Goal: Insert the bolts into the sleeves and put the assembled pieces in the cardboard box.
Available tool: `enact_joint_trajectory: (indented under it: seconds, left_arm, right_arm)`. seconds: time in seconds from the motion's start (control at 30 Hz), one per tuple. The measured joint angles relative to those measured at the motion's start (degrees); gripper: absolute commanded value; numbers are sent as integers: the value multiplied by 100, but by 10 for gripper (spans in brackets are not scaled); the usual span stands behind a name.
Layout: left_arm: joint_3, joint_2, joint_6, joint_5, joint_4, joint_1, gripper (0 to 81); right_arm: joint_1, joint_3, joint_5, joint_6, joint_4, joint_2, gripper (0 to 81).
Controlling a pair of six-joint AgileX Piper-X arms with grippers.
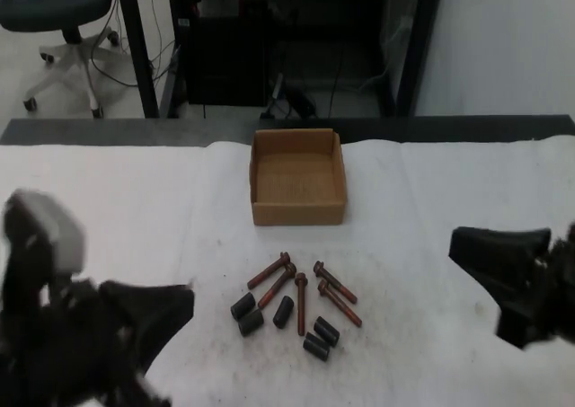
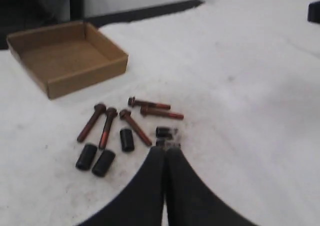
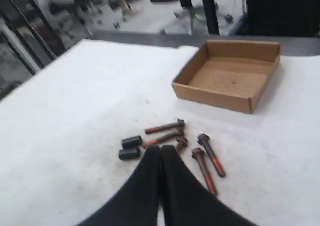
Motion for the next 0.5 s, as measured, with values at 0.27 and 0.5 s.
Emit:
enact_joint_trajectory:
  seconds: [0.27, 0.5]
  left_arm:
    - [-2085, 3024, 186, -312, 1773, 0, 3]
    - [-3347, 4870, 1456, 61, 2874, 0, 3]
  right_arm:
    - [0, -1363, 78, -344, 1192, 1935, 8]
    - [0, -1683, -6, 302, 1312, 2598, 8]
